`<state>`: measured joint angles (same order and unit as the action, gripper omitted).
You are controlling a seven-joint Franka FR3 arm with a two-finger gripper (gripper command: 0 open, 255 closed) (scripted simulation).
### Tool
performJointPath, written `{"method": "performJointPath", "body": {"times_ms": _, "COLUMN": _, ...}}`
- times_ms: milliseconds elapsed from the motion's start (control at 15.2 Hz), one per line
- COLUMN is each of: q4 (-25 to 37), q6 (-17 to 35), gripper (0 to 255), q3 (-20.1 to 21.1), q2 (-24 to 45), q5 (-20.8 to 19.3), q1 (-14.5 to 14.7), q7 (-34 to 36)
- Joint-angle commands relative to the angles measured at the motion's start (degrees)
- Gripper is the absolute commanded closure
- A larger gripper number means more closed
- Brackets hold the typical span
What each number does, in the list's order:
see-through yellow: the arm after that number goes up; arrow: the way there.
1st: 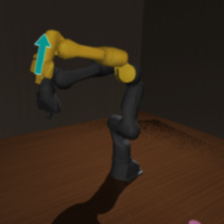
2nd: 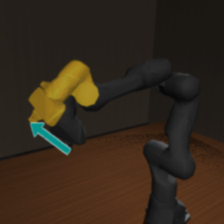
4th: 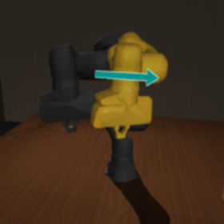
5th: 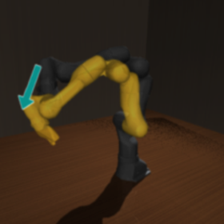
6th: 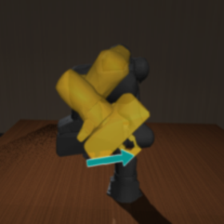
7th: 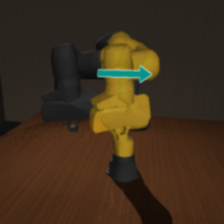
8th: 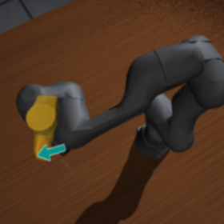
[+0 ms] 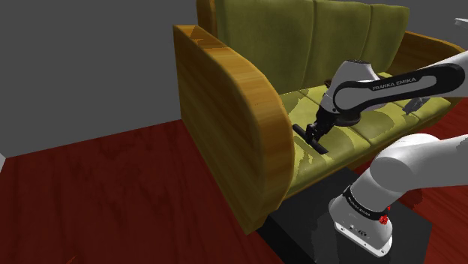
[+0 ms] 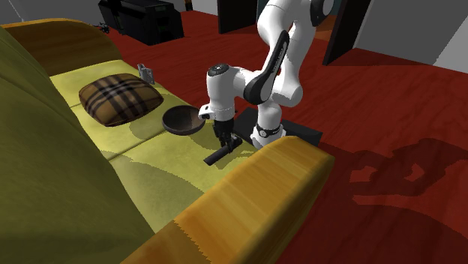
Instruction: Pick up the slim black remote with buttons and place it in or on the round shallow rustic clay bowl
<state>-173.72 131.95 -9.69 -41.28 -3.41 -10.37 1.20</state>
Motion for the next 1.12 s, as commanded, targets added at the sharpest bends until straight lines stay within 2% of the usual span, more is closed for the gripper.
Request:
{"method": "performJointPath", "body": {"times_ms": 0, "q4": -0.1, "q6": -0.01, "gripper": 255, "q3": 0.0, "q2": 0.09, "q5": 0.09, "q1": 0.06, "q7": 0.01}}
{"method": "performJointPath", "body": {"times_ms": 198, "q4": -0.33, "q6": 0.04, "gripper": 255, "q3": 0.0, "q2": -0.09, "q5": 0.06, "q1": 0.02, "q7": 0.02}}
{"method": "performJointPath", "body": {"times_ms": 1056, "q4": 6.18, "q6": -14.66, "gripper": 255, "q3": 1.35, "q2": -8.33, "q5": 0.69, "q1": 0.01, "q7": 0.87}}
